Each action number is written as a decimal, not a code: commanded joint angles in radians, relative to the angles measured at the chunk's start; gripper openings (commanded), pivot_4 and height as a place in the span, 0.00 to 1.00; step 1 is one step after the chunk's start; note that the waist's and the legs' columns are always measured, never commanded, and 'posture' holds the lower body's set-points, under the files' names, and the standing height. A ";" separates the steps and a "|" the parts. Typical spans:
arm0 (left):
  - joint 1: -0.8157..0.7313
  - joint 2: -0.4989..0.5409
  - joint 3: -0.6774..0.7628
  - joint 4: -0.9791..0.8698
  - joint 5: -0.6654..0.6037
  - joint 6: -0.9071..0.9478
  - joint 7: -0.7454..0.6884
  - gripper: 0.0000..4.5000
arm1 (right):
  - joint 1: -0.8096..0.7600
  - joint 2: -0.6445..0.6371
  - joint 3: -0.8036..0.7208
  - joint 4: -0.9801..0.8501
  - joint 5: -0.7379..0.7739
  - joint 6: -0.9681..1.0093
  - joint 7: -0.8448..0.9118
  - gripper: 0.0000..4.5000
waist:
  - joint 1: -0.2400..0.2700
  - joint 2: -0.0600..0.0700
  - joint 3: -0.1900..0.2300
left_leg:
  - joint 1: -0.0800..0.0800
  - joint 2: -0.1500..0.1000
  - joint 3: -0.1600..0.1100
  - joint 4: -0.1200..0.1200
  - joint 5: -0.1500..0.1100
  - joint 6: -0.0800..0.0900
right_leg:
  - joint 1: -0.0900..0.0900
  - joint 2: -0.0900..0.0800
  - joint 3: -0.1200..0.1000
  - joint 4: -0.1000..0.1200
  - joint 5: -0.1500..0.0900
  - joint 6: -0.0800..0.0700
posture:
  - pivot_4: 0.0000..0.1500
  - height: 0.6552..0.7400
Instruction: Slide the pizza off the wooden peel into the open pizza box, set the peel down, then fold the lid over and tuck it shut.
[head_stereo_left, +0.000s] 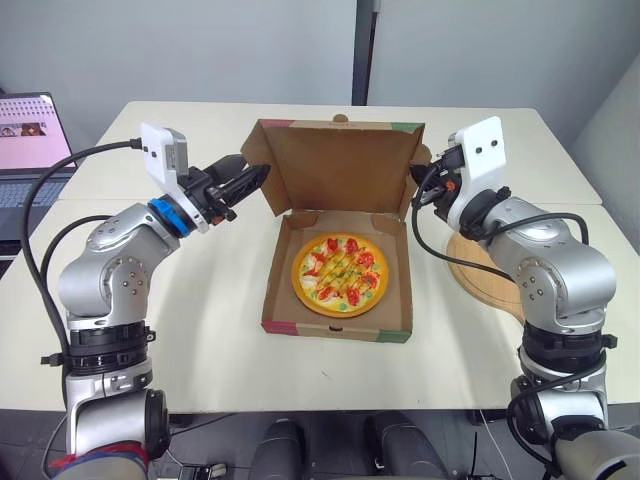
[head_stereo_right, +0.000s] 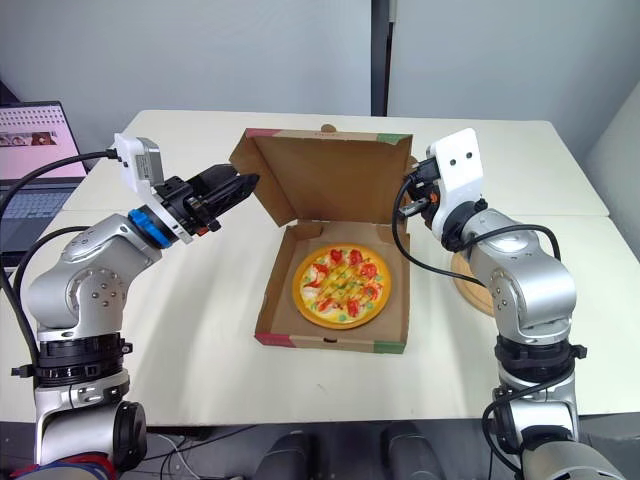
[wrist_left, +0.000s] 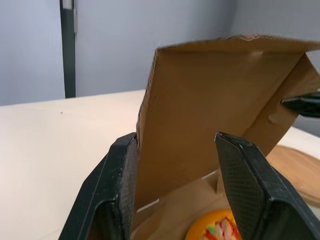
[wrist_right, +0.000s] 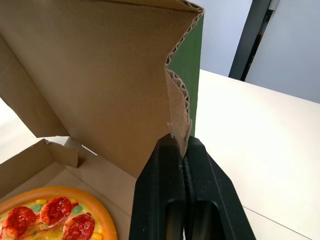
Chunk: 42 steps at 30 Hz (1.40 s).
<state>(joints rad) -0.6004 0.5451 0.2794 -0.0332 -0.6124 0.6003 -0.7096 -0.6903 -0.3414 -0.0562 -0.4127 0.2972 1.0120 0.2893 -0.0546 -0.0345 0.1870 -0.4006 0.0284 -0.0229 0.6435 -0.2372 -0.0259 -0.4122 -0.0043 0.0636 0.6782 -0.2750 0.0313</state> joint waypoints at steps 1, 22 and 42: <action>-0.013 -0.021 0.004 -0.019 0.002 -0.041 0.025 0.55 | -0.028 -0.004 -0.002 -0.016 0.015 -0.030 0.013 0.00 | 0.000 0.000 0.000 | 0.000 0.000 0.000 0.000 0.000 0.000 | 0.000 0.000 0.000 0.000 0.000 0.000 | 1.00 0.93; -0.011 -0.181 -0.038 -0.267 -0.044 0.085 0.354 0.00 | -0.037 0.025 0.008 -0.019 0.019 -0.017 0.003 0.00 | 0.001 0.000 0.000 | 0.000 0.000 0.000 0.000 0.000 0.000 | 0.000 0.000 0.001 0.000 0.000 0.000 | 1.00 0.93; 0.011 -0.052 0.092 -0.248 -0.314 0.318 0.272 0.00 | 0.063 0.185 0.063 -0.258 0.028 0.123 -0.116 0.00 | 0.000 0.000 0.000 | 0.000 0.000 -0.001 0.000 0.000 0.000 | 0.000 0.000 0.000 0.000 0.000 0.001 | 1.00 0.93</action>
<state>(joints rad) -0.5819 0.4882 0.3909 -0.2532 -0.8761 0.9055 -0.4124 -0.6221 -0.1749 -0.0350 -0.6216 0.2956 1.1433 0.1636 -0.0543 -0.0346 0.1869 -0.4006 0.0281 -0.0240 0.6436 -0.2371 -0.0261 -0.4120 -0.0044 0.0636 0.6779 -0.2752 0.0324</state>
